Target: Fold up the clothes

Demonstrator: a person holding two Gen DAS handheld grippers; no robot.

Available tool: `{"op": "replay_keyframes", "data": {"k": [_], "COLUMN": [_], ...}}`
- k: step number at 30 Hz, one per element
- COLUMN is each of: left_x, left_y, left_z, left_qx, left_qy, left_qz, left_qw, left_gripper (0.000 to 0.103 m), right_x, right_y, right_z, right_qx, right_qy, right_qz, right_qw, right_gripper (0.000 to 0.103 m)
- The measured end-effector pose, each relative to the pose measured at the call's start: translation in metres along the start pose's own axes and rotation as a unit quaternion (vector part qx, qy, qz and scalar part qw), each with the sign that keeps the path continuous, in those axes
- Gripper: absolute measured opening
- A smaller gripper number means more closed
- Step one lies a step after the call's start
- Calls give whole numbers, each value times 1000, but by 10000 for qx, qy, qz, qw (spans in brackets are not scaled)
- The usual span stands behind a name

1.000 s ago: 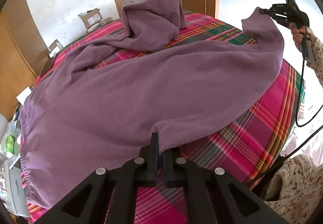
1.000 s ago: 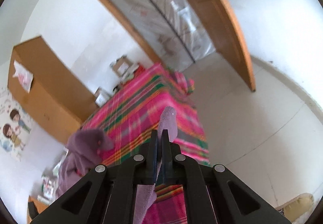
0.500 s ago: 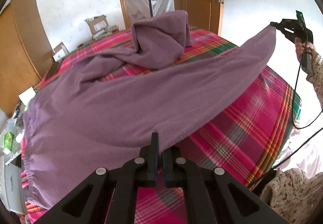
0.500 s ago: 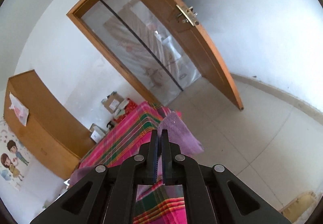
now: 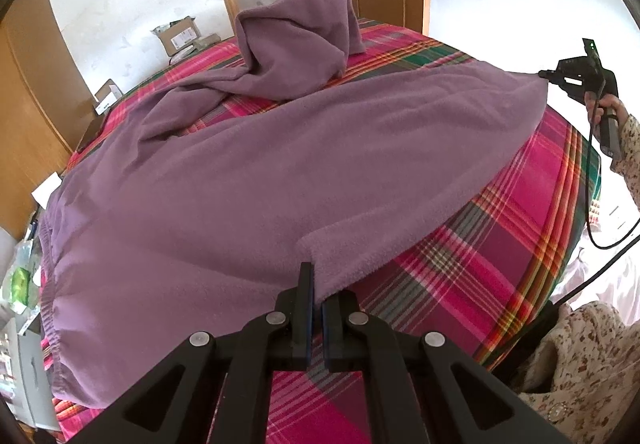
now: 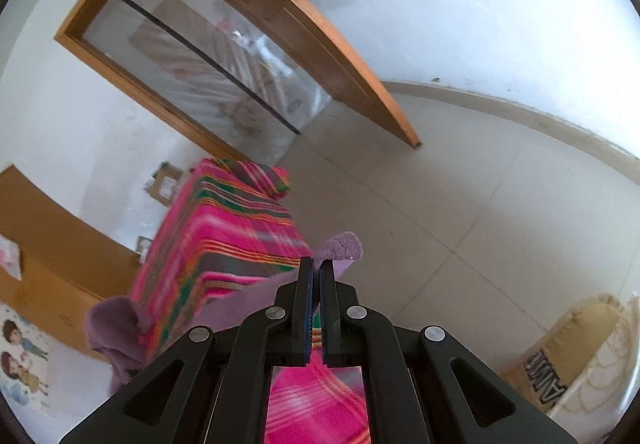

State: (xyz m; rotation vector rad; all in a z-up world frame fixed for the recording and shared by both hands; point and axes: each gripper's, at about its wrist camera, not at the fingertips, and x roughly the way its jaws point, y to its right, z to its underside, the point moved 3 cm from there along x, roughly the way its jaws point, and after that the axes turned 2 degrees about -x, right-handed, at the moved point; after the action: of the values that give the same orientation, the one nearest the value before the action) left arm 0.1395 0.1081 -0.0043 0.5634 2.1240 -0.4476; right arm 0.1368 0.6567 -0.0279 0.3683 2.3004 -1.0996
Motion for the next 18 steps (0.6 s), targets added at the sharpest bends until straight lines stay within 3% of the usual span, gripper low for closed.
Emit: {"op": "replay_keyframes", "data": {"k": [11,14,16,18], "left_x": [-6,-18,-25,-34], "left_y": [-3,-9,-16,-27], "left_z": [8,14,19,26], "left_qx": [-87,-135,-210,-377], "left_qy": [91,210,283,360], "left_qz": [121,221,265,252], "left_qw": [9998,9994,9990,9983], "left_gripper": [11,13,18,21], "right_x": [1,-7,-13,-21], "right_y": [7,0,-4,-9], "right_z": [14,17,17,17], "right_qx": [25,-161,-156,-155], "right_qy": [-215,-121,2,166], "right_qz": [404,694,768,813], "right_qw": [9989,9974,9969,9964], "right_gripper": [8,14,29,30]}}
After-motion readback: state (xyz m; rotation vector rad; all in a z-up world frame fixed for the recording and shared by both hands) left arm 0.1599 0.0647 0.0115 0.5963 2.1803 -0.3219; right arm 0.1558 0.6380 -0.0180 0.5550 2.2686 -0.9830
